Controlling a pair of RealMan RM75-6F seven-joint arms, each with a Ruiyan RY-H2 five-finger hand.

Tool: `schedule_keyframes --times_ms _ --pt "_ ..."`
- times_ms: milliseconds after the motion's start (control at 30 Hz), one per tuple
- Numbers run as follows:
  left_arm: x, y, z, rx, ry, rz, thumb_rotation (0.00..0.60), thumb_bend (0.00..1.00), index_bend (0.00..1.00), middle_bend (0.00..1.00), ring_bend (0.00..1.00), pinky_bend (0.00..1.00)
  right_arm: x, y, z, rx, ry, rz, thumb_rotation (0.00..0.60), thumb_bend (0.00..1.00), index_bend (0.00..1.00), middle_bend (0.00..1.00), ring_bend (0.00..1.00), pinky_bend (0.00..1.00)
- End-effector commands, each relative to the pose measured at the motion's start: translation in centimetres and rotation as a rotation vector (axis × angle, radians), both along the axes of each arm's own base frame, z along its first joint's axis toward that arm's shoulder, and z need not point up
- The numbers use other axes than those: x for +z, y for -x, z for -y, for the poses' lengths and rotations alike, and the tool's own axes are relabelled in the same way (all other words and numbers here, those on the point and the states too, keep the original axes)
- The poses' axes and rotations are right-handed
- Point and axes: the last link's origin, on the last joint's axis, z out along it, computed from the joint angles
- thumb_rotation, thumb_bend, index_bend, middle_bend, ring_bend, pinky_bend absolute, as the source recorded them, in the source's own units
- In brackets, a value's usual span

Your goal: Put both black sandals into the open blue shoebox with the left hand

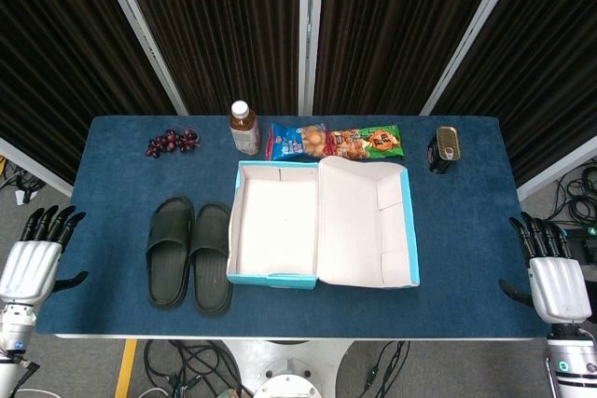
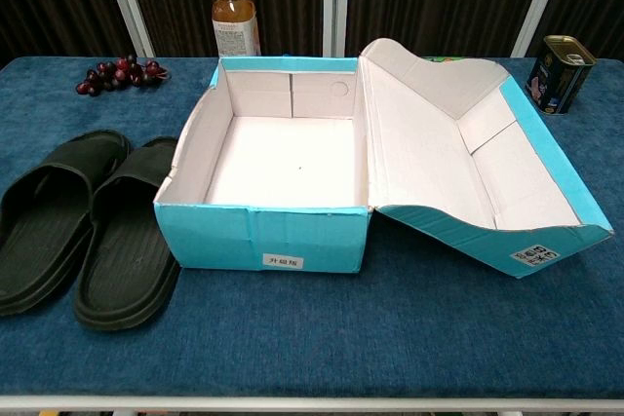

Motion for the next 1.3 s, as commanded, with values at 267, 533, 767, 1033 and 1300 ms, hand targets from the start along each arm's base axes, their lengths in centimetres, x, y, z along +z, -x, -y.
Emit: schedule_keyframes --times_ms 267,533,767,1033,1300 --pt "-0.5 0.0 0.1 0.004 -0.003 0.011 0.6 0.0 0.11 0.07 0.0 0.0 0.2 -0.1 0.0 0.006 0.002 0.003 0.6 0.02 0.0 0.03 0.0 0.03" --pt "-0.4 -1.1 -2.0 -0.049 0.008 0.033 0.6 0.0 0.12 0.07 0.0 0.08 1.2 -0.1 0.1 0.023 0.02 -0.001 0.6 0.02 0.0 0.03 0.0 0.03" --pt "-0.5 -4.8 -6.6 -0.133 0.09 0.1 0.6 0.0 0.14 0.07 0.27 0.41 2.6 -0.8 0.5 0.073 0.052 -0.023 0.6 0.02 0.0 0.03 0.0 0.03" --pt "-4.5 -9.7 -11.2 -0.136 0.303 0.147 0.6 0.0 0.14 0.09 0.62 0.73 3.5 -0.9 0.1 0.085 0.072 -0.025 0.6 0.02 0.0 0.03 0.0 0.03" --pt "-9.8 -12.8 -13.6 -0.084 0.493 0.133 0.6 0.0 0.12 0.09 0.64 0.78 3.6 -0.3 -0.1 0.065 0.068 -0.016 0.6 0.02 0.0 0.03 0.0 0.03"
